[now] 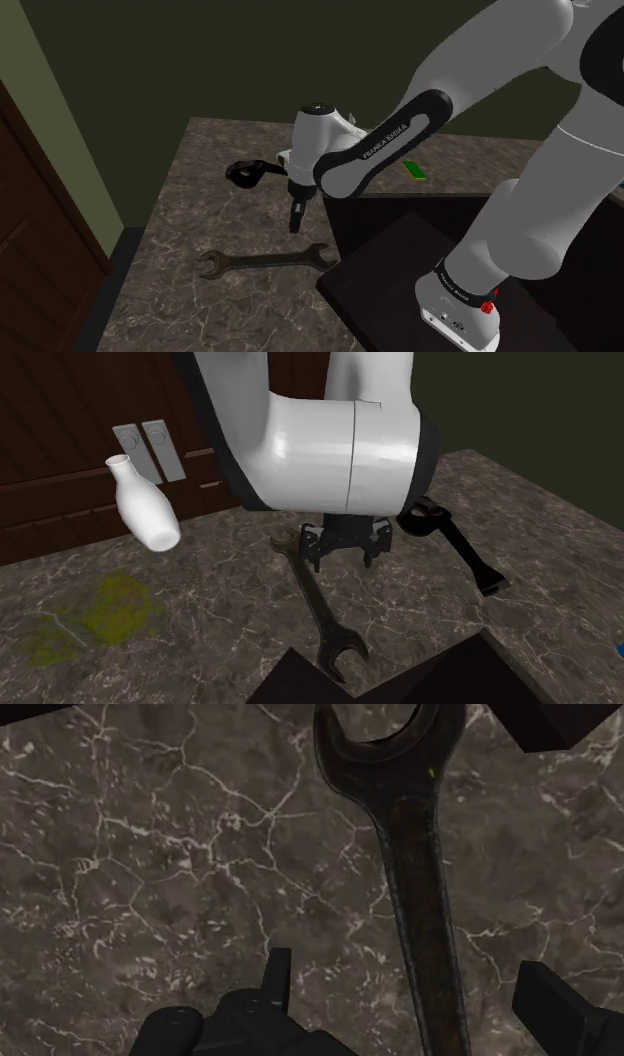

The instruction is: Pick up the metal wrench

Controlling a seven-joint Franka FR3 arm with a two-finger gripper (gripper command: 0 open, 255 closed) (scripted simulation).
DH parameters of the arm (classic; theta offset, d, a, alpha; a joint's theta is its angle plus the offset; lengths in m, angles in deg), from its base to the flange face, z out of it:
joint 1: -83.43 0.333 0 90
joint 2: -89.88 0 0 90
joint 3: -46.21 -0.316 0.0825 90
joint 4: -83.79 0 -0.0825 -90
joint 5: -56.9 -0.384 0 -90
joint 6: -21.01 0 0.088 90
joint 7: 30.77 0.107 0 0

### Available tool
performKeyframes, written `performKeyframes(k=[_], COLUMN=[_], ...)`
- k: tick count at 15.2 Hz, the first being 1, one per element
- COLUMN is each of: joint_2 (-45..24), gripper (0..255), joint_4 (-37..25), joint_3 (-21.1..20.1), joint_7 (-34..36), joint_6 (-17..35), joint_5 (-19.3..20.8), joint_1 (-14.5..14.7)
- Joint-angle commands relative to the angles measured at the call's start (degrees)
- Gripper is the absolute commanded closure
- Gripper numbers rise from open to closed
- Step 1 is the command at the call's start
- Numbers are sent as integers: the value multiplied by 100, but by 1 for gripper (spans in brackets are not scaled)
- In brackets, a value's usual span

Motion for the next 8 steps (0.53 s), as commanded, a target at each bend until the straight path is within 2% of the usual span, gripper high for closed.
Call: performKeyframes(k=[1,4,8], joint_2=[-398,-1073,-1946], gripper=[0,0,0], joint_4=[-79,-329,-744], joint_3=[-48,-5,246], joint_7=[37,222,482], joint_6=[335,754,1207], joint_5=[303,903,1703], joint_1=[83,292,752])
